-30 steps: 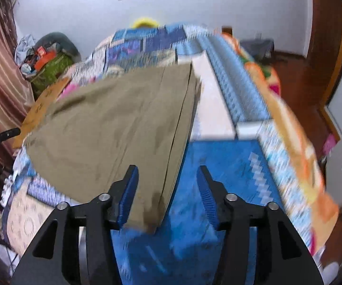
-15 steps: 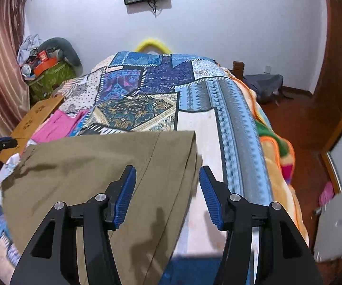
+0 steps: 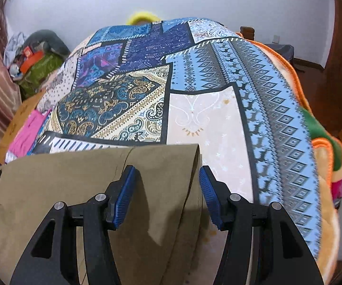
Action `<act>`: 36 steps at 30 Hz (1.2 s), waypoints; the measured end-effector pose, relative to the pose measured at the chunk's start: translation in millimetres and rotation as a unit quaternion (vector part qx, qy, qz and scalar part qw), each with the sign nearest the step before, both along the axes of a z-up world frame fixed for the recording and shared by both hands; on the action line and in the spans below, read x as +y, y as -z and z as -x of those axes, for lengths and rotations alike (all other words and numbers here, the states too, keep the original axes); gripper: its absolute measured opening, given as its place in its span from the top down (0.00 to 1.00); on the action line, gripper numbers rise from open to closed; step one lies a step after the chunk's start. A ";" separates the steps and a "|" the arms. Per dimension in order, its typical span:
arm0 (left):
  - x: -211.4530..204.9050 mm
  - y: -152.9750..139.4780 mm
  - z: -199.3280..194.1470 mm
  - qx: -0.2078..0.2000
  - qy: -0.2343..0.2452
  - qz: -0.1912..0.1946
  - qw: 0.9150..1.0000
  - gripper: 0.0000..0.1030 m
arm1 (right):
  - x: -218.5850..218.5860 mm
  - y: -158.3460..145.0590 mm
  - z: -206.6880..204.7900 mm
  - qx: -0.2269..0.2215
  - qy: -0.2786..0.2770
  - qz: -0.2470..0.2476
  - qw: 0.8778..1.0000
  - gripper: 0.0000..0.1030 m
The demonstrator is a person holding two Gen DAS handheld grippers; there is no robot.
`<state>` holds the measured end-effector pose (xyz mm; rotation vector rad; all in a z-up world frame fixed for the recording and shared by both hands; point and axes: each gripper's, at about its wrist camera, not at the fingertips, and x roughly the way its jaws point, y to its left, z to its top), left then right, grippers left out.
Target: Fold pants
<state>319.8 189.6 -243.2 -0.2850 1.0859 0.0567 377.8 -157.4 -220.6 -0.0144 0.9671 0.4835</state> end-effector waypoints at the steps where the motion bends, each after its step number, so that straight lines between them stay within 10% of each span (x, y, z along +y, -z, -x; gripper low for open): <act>1: 1.5 1.3 0.3 -0.001 -0.006 0.004 1.000 0.30 | 1.1 1.5 1.5 -0.003 -0.001 0.000 1.000 0.50; 6: 10.2 7.0 5.8 -0.006 -0.048 0.005 0.999 0.30 | 7.4 6.9 7.3 -0.006 -0.013 0.015 1.000 0.92; 15: 11.3 9.4 8.9 0.024 -0.091 -0.004 0.996 0.25 | 19.3 10.9 5.3 -0.001 -0.003 0.093 0.996 0.96; 18: 7.3 -2.3 11.5 0.023 -0.069 -0.017 0.997 0.25 | 17.1 -4.5 7.2 0.009 -0.004 0.100 0.995 0.88; 22: -4.2 -22.9 16.7 0.005 -0.032 -0.022 0.999 0.25 | 16.2 -35.3 26.5 -0.008 -0.019 0.063 0.998 0.49; 29: -52.2 -46.6 14.3 -0.026 0.056 -0.061 0.996 0.25 | 60.3 -71.5 56.4 -0.013 -0.096 0.008 0.995 0.45; 36: -79.2 -5.1 5.9 0.028 0.094 -0.080 0.992 0.24 | 111.1 -27.0 73.3 0.064 -0.158 0.025 0.985 0.38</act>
